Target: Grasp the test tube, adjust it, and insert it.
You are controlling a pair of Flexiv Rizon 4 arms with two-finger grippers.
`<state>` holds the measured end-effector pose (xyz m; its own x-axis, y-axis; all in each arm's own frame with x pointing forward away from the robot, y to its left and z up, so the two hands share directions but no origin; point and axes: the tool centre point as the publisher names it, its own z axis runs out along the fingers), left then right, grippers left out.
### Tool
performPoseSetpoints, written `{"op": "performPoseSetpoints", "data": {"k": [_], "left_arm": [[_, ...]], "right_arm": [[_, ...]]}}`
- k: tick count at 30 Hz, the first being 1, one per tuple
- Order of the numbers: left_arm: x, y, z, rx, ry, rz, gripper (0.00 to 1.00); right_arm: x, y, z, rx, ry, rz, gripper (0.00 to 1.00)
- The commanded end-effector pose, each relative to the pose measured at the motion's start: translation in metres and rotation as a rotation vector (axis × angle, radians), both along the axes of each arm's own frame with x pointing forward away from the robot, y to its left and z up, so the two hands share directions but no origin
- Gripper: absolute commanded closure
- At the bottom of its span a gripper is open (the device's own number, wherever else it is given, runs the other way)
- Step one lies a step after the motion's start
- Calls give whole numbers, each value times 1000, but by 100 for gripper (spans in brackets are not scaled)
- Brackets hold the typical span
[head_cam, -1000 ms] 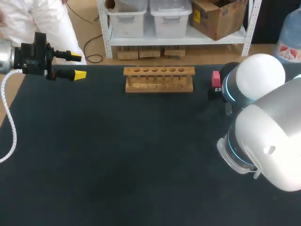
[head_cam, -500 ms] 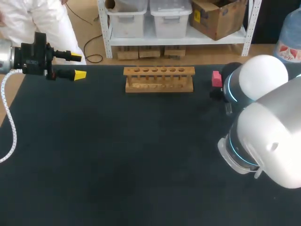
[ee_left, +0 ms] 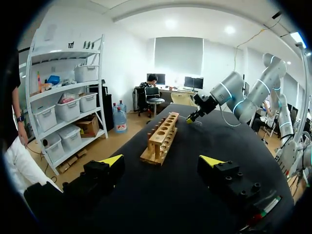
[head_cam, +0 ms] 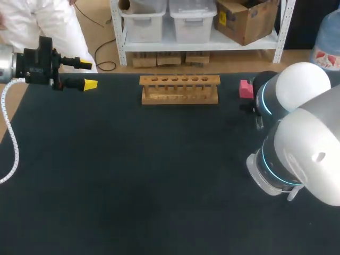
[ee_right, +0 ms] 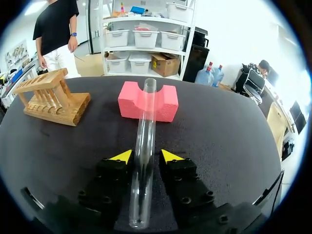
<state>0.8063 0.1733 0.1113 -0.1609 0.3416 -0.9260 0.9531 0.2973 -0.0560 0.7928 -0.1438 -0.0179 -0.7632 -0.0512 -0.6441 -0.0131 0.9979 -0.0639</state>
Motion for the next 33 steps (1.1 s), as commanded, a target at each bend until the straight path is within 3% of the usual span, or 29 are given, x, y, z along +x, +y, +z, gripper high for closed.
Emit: {"op": "performPoseSetpoints", "data": {"k": [1,3,4,16,26,33], "left_arm": [[0,1,-1,-3,-5,0,0],[0,1,-1,-3,-5,0,0],[0,1,-1,-3,-5,0,0],[0,1,-1,-3,-5,0,0],[0,1,-1,-3,-5,0,0],[0,1,-1,-3,-5,0,0]], "right_arm": [[0,-1,1,5,9,4,78],[0,-1,1,6,10,5,85],[0,-1,1,5,12,5,100],[-3,2,11,1,-2,-42,100],[-13,18,47,13,-48,-64,100],[-22,45,73,33,-74,-75,100]]}}
